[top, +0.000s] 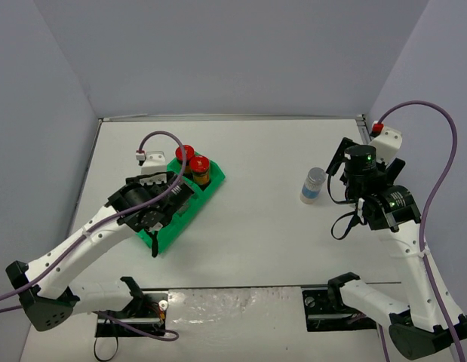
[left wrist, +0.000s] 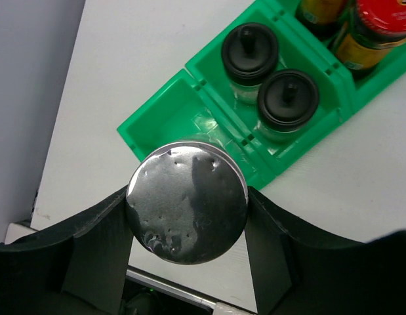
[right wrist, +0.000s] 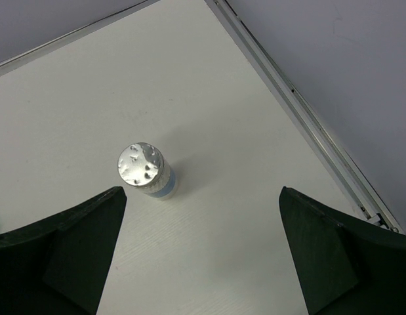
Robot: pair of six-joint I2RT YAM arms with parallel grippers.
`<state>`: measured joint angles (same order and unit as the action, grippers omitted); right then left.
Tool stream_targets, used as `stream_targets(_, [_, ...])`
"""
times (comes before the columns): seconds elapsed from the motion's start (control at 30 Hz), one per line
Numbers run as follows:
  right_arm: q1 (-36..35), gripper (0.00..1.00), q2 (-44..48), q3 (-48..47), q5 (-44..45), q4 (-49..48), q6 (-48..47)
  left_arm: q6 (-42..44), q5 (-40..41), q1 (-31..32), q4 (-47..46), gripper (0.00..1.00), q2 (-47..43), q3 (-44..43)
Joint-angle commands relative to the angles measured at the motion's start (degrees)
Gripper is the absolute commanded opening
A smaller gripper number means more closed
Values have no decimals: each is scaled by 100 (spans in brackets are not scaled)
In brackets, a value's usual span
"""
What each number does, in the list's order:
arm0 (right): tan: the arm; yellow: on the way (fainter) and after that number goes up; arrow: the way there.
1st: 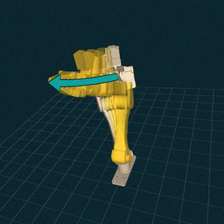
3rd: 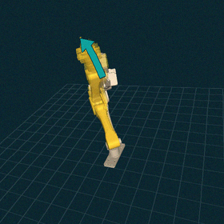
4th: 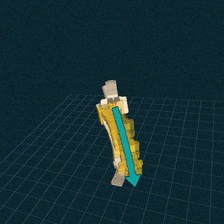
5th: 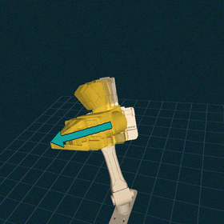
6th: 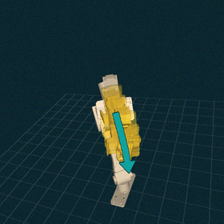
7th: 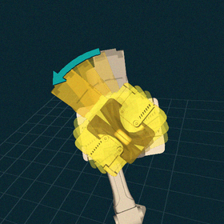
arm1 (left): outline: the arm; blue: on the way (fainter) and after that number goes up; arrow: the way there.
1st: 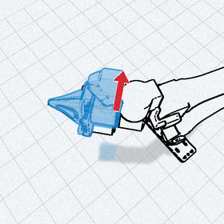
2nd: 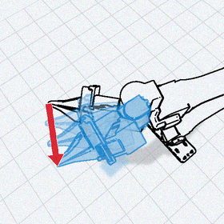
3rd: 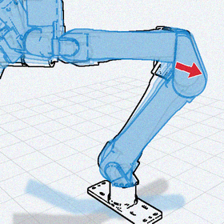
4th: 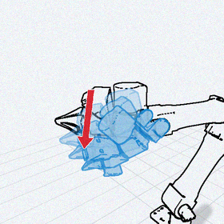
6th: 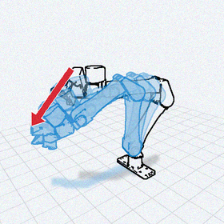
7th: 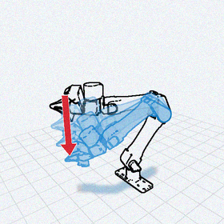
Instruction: Organize the condiment bottles
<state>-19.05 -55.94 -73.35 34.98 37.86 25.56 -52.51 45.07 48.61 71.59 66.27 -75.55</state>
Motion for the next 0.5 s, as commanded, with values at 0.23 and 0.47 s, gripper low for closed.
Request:
stream_targets(0.23, [24, 100, -4, 22, 54, -288, -95, 1245, -650, -1597, -1411, 0, -449, 669])
stream_targets(0.47, [33, 100, 11, 58, 34, -290, -61, 1791, -1090, -2126, -2092, 0, -284, 821])
